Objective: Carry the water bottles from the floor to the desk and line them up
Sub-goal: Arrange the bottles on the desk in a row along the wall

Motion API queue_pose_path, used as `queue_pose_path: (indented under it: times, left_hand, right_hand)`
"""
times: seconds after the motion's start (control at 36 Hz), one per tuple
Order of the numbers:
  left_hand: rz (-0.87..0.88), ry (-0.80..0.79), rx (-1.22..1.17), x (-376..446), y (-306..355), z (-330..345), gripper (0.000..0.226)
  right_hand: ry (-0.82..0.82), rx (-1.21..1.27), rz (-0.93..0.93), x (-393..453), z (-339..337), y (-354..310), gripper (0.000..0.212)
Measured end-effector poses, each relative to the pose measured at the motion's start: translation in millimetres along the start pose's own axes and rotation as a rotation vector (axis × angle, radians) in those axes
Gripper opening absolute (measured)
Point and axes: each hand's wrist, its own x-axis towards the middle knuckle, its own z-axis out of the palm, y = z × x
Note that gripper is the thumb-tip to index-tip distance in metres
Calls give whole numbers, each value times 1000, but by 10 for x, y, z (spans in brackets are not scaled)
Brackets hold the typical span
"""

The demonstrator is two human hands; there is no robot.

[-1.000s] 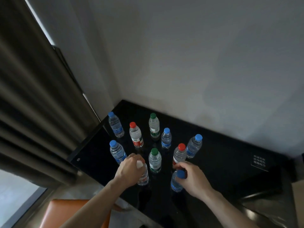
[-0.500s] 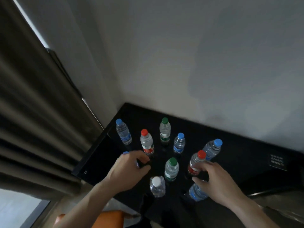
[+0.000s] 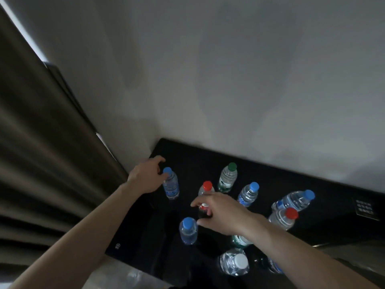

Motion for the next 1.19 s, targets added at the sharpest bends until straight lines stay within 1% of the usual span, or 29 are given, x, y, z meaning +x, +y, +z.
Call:
queue_pose_path:
  times: [0.06, 0.11, 0.22, 0.33, 0.42, 0.53, 0.61, 0.78, 0.92, 1.03, 1.11, 1.19]
  left_hand:
    - [17, -62, 60, 110, -9, 48, 56]
    - [36, -115, 123, 195, -7, 103, 56]
    - [47, -170, 208, 326, 6, 184, 41]
    - [38, -187, 239, 415, 5, 210, 33]
    - [39, -163, 206, 486, -43, 188, 32]
    - [33, -123, 184, 572, -122, 131, 35]
    - [21, -103, 158, 629, -171, 110, 34]
    - [16, -92, 122, 672, -235, 129, 34]
    - [10, -75, 32, 648, -253, 260, 32]
    - [27, -63, 21, 642, -264, 317, 30]
    - [31, -91, 17, 687, -250, 275, 27]
    - [44, -125, 4, 774, -251, 213, 22]
  right_hand:
    - [-75, -20, -9, 145, 49, -45, 48]
    - [-128, -21, -16, 263, 114, -54, 46]
    - [-192, -61, -58, 428, 242, -50, 37]
    - [-241, -85, -81, 507, 320, -80, 34]
    - [-226, -112, -59, 580, 312, -95, 32]
    - [-143, -198, 10, 729, 226, -112, 29]
    - [-131, -269, 78, 831, 171, -117, 38]
    - [-114, -317, 115, 955, 179, -129, 48]
    - [-131, -290, 156, 1058, 157, -133, 48]
    - [-147, -253, 163, 1086, 154, -163, 47]
    - [-164, -241, 155, 1098, 161, -218, 43]
    - [-137, -232, 157, 1132, 141, -261, 43]
